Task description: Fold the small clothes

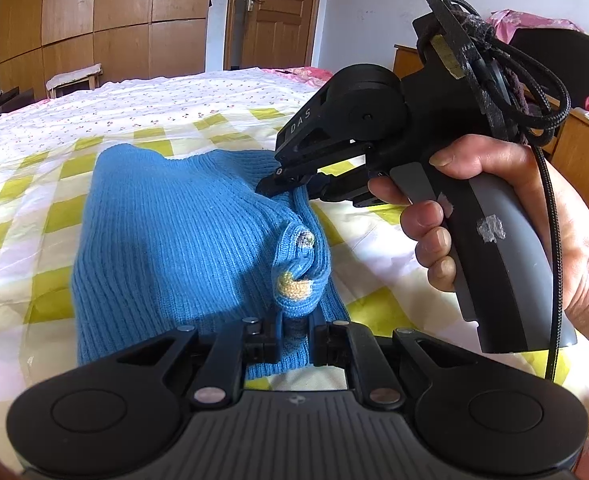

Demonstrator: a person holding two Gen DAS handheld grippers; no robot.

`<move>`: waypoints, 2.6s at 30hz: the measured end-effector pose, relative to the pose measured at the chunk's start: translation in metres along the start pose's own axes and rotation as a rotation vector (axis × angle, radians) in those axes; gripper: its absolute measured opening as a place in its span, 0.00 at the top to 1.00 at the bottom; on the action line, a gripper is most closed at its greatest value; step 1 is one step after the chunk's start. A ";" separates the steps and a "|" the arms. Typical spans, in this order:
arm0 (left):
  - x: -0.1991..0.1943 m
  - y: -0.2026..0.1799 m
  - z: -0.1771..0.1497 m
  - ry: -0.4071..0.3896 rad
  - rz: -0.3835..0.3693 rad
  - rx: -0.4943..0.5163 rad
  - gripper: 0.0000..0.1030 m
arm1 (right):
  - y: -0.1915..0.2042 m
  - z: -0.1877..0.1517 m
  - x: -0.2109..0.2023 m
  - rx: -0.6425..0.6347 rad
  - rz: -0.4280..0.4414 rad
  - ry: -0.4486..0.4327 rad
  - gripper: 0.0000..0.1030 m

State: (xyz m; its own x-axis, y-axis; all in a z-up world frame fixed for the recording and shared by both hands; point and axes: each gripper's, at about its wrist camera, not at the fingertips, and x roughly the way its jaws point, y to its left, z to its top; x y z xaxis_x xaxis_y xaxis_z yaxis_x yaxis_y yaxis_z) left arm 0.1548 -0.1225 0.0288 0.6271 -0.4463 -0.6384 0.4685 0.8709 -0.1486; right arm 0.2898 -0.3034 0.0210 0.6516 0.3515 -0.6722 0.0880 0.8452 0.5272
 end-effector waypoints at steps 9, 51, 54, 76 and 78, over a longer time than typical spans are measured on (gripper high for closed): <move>-0.020 -0.001 0.000 -0.008 -0.038 0.024 0.84 | 0.003 0.006 -0.022 -0.022 -0.029 -0.048 0.83; -0.022 0.081 0.026 -0.006 0.103 -0.138 0.83 | 0.066 -0.050 -0.044 -0.371 -0.047 0.033 0.82; -0.010 0.081 0.023 0.018 0.103 -0.132 0.83 | 0.062 -0.061 -0.035 -0.381 -0.080 0.082 0.85; -0.014 0.102 0.038 -0.029 0.110 -0.187 0.71 | 0.038 -0.052 -0.056 -0.280 -0.067 -0.030 0.66; -0.005 0.110 0.038 -0.014 0.114 -0.216 0.66 | 0.034 -0.052 -0.045 -0.298 -0.102 0.000 0.64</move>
State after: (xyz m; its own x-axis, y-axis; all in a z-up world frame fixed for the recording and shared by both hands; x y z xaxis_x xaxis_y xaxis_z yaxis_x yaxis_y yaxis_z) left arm 0.2267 -0.0325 0.0439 0.6778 -0.3439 -0.6499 0.2509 0.9390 -0.2353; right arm 0.2241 -0.2690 0.0422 0.6509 0.2591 -0.7136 -0.0720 0.9568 0.2817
